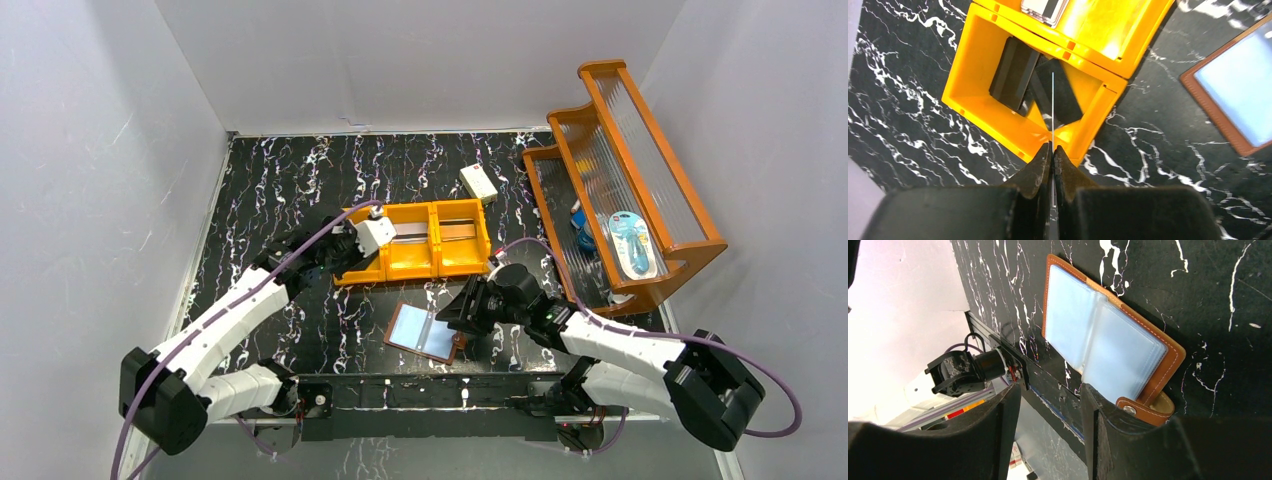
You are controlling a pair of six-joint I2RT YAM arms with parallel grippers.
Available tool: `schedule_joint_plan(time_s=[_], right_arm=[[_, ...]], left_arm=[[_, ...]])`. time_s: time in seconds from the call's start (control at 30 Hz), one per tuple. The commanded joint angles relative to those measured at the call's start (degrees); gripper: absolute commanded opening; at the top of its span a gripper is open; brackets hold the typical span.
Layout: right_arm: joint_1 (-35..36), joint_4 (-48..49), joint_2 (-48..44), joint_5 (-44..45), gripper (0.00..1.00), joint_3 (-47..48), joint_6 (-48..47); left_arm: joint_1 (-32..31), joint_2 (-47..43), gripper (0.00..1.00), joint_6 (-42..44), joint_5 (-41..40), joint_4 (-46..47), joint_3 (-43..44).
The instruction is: Take the credit cards out of the card holder
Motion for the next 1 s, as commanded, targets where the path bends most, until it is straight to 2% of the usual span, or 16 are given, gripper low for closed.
schedule_joint_plan(time_s=[0.0,0.1,0.3,0.5,0.8,0.97], right_arm=[[0.2,-0.4,-1.6,1.2,0.56,0.4,0.1],[0.2,-0.9,-2.0,1.3,0.57,-0.7,0.1],[0.2,-1.1,-2.9,1.5,0.57,-2.4,0.4],[0.2,-1.1,-4.0,1.8,0.57,-3.3,1.0],[0.2,-1.5,-5.8,2.3,0.57,-3.4,1.1],[0.1,-1.5,-5.7,2.0,0.57,-3.3,1.2]], left_arm=[[0.1,3.5,0.00,11.4,-4.0,1.7,1.1],[0.2,6.3,0.00,15.9,-6.7,4.1,0.8],[0.4,9.6,0.00,19.2,-5.7,9.2,1.5],[0.9,14.7,0.00,23.3,-3.7,7.8,3.1],[2.2,20.5,0.00,25.8,-7.2,17.3,1.3],[3.3,24.9,0.00,25.9,-7.3,18.0,2.5]])
